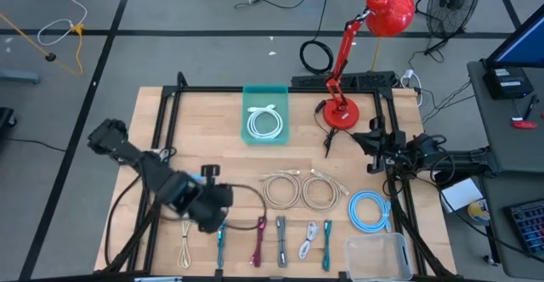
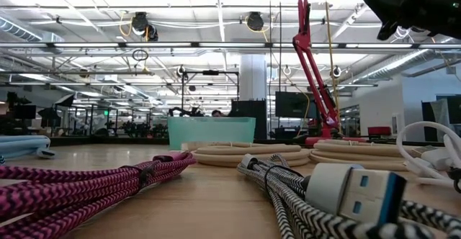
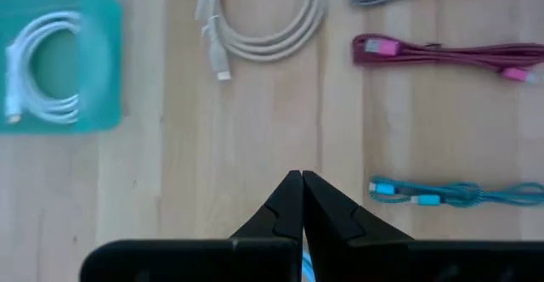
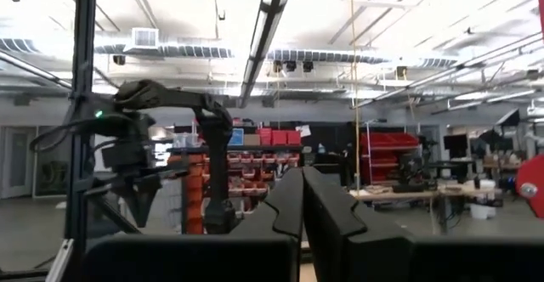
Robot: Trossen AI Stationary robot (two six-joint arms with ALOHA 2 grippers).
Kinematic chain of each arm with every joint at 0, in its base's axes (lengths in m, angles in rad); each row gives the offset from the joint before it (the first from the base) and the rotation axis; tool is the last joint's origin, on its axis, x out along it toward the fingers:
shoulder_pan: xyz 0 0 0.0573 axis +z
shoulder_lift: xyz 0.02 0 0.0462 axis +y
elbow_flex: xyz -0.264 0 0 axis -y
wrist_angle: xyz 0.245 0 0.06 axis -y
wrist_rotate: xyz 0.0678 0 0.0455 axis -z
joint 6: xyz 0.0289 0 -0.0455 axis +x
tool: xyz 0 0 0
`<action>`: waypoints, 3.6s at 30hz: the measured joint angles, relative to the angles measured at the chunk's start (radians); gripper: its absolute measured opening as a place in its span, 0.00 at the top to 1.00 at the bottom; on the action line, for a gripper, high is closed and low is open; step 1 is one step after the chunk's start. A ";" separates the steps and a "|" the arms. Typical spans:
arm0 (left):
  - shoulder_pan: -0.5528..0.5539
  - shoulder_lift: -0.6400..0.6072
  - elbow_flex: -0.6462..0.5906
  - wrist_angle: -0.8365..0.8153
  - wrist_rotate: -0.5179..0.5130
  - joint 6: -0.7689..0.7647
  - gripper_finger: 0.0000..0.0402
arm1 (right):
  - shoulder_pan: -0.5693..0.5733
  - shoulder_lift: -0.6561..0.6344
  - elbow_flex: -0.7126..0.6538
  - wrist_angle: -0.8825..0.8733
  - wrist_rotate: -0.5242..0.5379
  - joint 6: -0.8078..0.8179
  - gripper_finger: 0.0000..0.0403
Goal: Pick & Place USB Port
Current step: Put the white USB cable into the transparent bin
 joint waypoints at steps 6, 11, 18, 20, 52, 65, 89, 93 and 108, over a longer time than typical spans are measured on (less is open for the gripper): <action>-0.116 -0.010 -0.138 -0.028 -0.117 -0.243 0.98 | 0.000 0.000 0.000 0.027 0.000 -0.015 0.99; -0.174 -0.040 -0.284 -0.010 -0.222 -0.463 0.98 | 0.000 0.000 0.000 0.034 0.000 -0.023 0.99; -0.241 -0.123 -0.473 0.128 -0.561 -0.717 0.98 | 0.000 0.000 0.000 0.106 -0.001 -0.006 0.99; -0.245 -0.148 -0.530 0.195 -0.630 -0.730 0.98 | 0.000 0.000 0.000 0.106 -0.002 0.010 0.99; 0.134 -0.378 -0.726 0.299 -1.120 -0.904 0.98 | 0.191 1.182 0.739 -0.264 -0.322 0.294 0.69; 0.127 -0.545 -0.725 0.295 -1.037 -0.656 0.98 | 0.463 1.352 0.892 -0.423 -0.371 0.539 0.62; 0.130 -0.544 -0.725 0.295 -1.002 -0.624 0.98 | 0.584 1.395 0.944 -0.728 -0.213 0.498 0.61; 0.130 -0.544 -0.725 0.296 -0.994 -0.624 0.98 | 0.615 1.448 0.944 -0.723 -0.260 0.513 0.61; 0.130 -0.543 -0.725 0.296 -0.952 -0.623 0.98 | 0.649 1.765 1.371 -1.063 -0.254 0.250 0.61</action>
